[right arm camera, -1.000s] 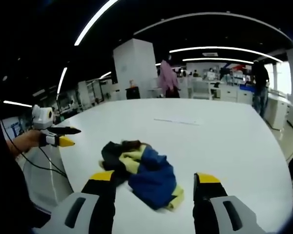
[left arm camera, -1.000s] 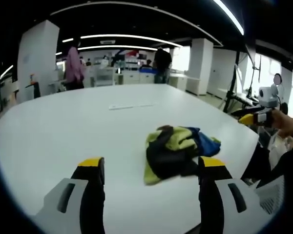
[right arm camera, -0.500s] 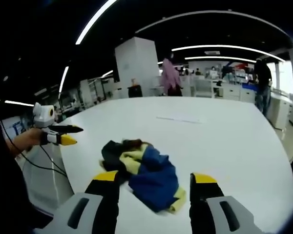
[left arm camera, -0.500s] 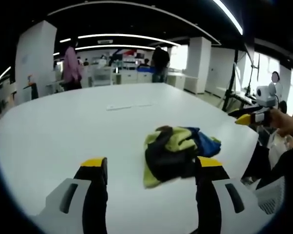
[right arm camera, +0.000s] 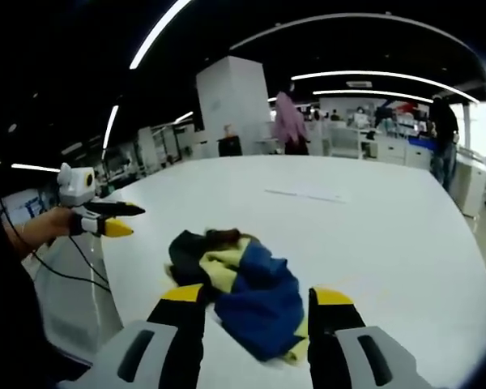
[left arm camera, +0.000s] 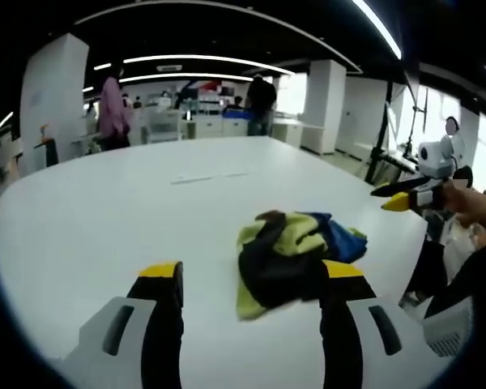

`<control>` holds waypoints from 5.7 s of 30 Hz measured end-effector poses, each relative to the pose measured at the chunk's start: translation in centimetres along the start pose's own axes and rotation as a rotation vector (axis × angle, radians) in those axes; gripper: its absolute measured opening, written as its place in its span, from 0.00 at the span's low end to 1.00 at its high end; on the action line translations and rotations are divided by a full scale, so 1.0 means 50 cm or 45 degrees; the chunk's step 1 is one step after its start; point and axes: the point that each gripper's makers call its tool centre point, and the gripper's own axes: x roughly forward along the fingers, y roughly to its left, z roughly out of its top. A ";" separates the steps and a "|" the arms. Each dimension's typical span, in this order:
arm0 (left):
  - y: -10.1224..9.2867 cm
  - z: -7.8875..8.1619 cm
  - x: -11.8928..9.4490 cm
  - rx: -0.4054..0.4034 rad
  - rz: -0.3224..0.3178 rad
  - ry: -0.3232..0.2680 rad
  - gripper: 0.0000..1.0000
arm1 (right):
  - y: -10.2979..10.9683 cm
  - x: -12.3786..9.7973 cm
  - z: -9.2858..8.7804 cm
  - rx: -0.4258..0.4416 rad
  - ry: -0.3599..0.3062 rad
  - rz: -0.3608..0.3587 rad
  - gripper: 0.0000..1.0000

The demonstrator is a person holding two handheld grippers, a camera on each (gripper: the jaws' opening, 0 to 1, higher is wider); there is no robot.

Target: Fold the garment on the visible template until the final outline fits inside the template.

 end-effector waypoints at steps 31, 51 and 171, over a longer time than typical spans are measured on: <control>-0.019 -0.003 0.126 -0.001 -0.151 0.047 0.49 | 0.013 0.152 -0.005 -0.020 0.096 0.070 0.23; -0.017 -0.045 0.199 0.022 -0.186 0.161 0.34 | -0.014 0.215 -0.038 -0.071 0.210 -0.052 0.11; 0.275 0.074 0.455 -0.136 0.137 -0.022 0.12 | -0.373 0.413 0.068 0.201 0.207 -0.347 0.21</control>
